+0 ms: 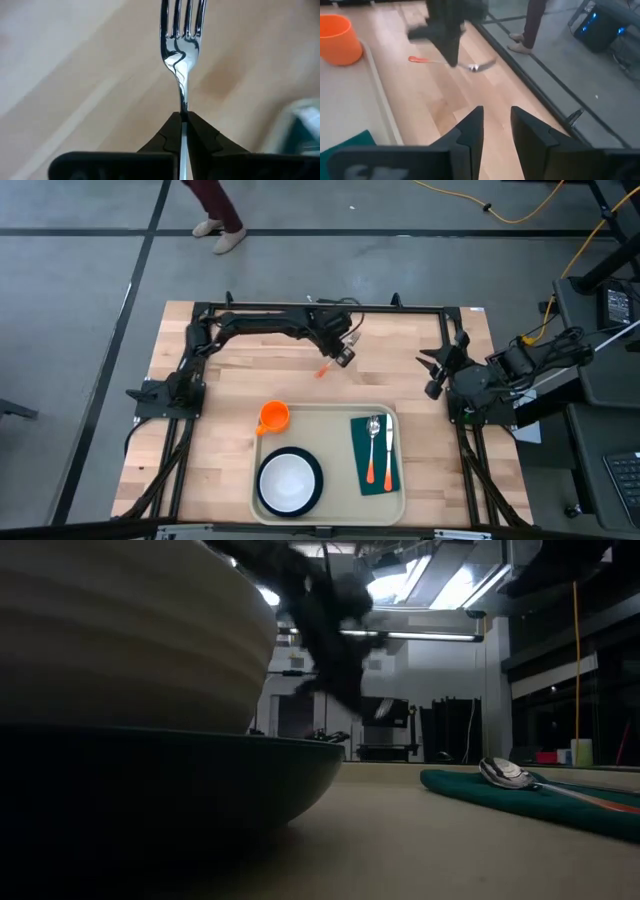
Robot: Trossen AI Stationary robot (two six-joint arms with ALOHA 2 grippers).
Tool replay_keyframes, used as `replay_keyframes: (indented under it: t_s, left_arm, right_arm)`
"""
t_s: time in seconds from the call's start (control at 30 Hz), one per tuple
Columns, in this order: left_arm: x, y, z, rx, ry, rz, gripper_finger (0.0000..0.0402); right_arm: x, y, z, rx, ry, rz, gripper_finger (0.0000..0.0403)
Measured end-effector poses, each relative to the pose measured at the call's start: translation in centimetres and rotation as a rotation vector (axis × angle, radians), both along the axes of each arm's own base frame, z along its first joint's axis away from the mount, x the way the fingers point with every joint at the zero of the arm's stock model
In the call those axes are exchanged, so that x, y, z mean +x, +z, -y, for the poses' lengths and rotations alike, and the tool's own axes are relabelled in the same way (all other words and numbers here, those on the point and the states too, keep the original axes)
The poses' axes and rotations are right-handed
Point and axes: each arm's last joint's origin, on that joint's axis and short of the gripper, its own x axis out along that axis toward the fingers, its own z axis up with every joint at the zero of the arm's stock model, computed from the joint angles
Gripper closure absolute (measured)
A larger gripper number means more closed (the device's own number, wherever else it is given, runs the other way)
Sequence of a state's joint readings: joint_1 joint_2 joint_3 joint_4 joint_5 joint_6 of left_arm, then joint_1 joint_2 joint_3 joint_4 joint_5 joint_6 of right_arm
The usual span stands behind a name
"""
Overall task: Set up tray
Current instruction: Put the orange fork on the green napkin to the left of the orange spoon
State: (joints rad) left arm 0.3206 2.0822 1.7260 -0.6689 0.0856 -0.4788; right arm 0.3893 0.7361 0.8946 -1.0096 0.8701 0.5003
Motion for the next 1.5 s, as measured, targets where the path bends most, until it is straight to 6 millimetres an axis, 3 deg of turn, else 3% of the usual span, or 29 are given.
replay_keyframes:
  t_s: [0.2, 0.4, 0.53, 0.8, 1.1, 1.5]
  left_arm:
    - [-0.9, 8.4, 2.6, 0.18, 0.051, 0.3, 0.0399]
    - [-2.0, 13.3, 5.2, 0.335, 0.106, 0.466, 0.0399]
    - [-1.7, 13.2, 6.8, 0.36, 0.103, 0.46, 0.0399]
    - [-1.2, 13.8, 9.4, 0.477, 0.073, 0.482, 0.0399]
    - [-1.0, 14.1, 11.0, 0.538, 0.026, 0.49, 0.0399]
    - [-0.9, 14.2, 11.4, 0.55, -0.024, 0.498, 0.0399]
  right_arm:
    - [0.9, -1.4, -0.3, 0.091, -0.075, 0.127, 0.0299]
    - [3.9, -0.4, -1.2, 0.178, 0.028, 0.459, 0.0299]
    - [5.4, 0.1, -1.2, 0.17, 0.171, 0.577, 0.0299]
    - [9.0, -1.9, -0.6, 0.336, 0.245, 0.545, 0.0299]
    - [12.4, -3.1, 0.4, 0.303, 0.112, 0.631, 0.0299]
    - [14.0, -4.2, 2.0, 0.304, -0.015, 0.671, 0.0299]
